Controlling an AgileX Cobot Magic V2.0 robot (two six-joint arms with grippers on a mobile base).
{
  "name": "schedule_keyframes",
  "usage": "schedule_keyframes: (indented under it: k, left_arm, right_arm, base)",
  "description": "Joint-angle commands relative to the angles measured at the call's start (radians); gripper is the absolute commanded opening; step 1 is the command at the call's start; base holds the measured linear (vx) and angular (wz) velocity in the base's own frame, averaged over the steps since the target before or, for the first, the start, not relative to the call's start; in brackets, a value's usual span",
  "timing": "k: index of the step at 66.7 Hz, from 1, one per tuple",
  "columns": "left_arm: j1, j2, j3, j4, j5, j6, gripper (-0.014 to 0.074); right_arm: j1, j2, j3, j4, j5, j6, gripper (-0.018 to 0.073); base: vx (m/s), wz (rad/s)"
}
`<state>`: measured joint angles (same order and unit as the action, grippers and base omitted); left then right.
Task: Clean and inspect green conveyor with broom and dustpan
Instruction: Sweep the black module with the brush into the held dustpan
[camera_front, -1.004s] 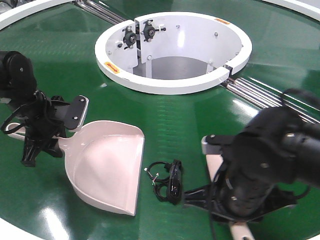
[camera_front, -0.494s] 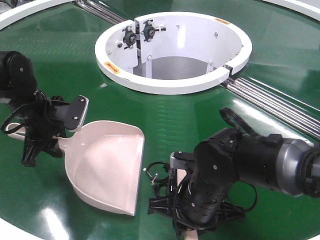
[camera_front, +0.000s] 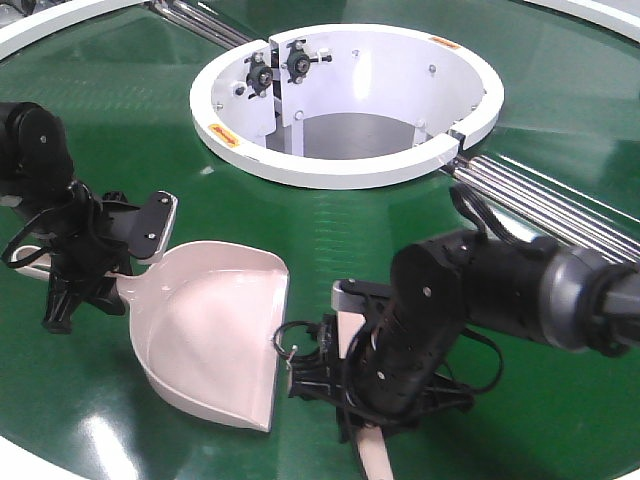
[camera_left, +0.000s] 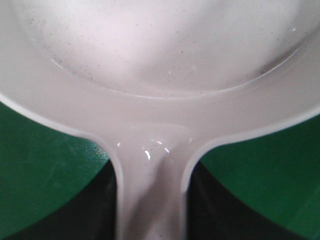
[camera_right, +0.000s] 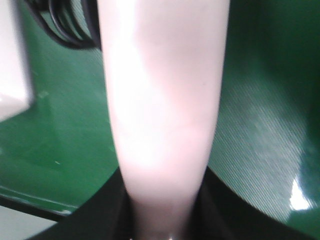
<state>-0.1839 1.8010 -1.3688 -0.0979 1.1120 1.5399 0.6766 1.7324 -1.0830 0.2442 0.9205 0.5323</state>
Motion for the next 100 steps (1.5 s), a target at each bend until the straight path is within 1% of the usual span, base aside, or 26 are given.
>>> schedule_keyframes:
  k: [1,7,12,18,23,33,41,47,53,63,67,72,81,89,100]
  left_arm:
    - [-0.006,-0.044,-0.026,-0.018,-0.002,0.0,-0.0008]
    - [-0.006,-0.044,-0.026,-0.018,-0.002,0.0,-0.0008]
    - [-0.006,-0.044,-0.026,-0.018,-0.002,0.0,-0.0008]
    - [-0.006,-0.044,-0.026,-0.018,-0.002,0.0,-0.0008]
    - [-0.006,-0.044,-0.026,-0.018,-0.002,0.0,-0.0008]
    - [-0.006,-0.044,-0.026,-0.018,-0.002,0.0,-0.0008]
    - [-0.006,-0.044,-0.026,-0.018,-0.002,0.0,-0.0008]
    - [-0.006,-0.044,-0.026,-0.018,-0.002,0.0,-0.0008]
    - [-0.006,-0.044,-0.026,-0.018,-0.001,0.0,-0.0008]
    - [-0.006,-0.044,-0.026,-0.018,-0.001,0.0,-0.0008]
    - [-0.006,-0.044,-0.026,-0.018,-0.001,0.0,-0.0008]
    - [-0.006,-0.044,-0.026,-0.018,-0.001,0.0,-0.0008]
    - [-0.006,-0.044,-0.026,-0.018,-0.001,0.0,-0.0008]
    - [-0.006,-0.044,-0.026,-0.018,-0.001,0.0,-0.0008]
    - [-0.006,-0.044,-0.026,-0.018,-0.001,0.0,-0.0008]
  right_arm:
    - [-0.005,0.001,-0.086,0.041,0.034,-0.054,-0.0003]
    - [-0.003,0.054,-0.146,0.089,0.076,-0.103,-0.0003]
    - [-0.003,0.098,-0.194,0.149,0.103,-0.152,-0.0003]
    - [0.003,0.136,-0.252,0.23,0.117,-0.216,-0.0003]
    - [0.015,0.158,-0.311,0.272,0.118,-0.265,-0.0003]
    - [0.047,0.182,-0.418,0.282,0.123,-0.284,-0.0003]
    - [0.056,0.185,-0.461,0.275,0.137,-0.284,-0.0003]
    - [0.056,0.184,-0.475,0.239,0.162,-0.262,-0.0003]
    - [0.055,0.173,-0.476,0.15,0.207,-0.217,-0.0002]
    - [0.055,0.142,-0.472,-0.124,0.324,-0.066,-0.0001]
    - [0.055,0.118,-0.472,-0.209,0.353,-0.017,0.0]
    - [0.055,0.078,-0.472,-0.283,0.356,-0.007,0.0001]
    - [0.024,0.007,-0.472,-0.331,0.35,-0.015,0.0002]
    - [-0.041,-0.053,-0.472,-0.337,0.363,-0.049,0.0004]
    - [-0.138,-0.13,-0.472,-0.34,0.365,-0.141,0.0004]
  base:
    - [0.0,0.0]
    - [0.0,0.0]
    - [0.0,0.0]
    - [0.0,0.0]
    - [0.0,0.0]
    - [0.0,0.0]
    - [0.0,0.0]
    - [0.0,0.0]
    - [0.0,0.0]
    - [0.0,0.0]
    - [0.0,0.0]
    - [0.0,0.0]
    - [0.0,0.0]
    - [0.0,0.0]
    - [0.0,0.0]
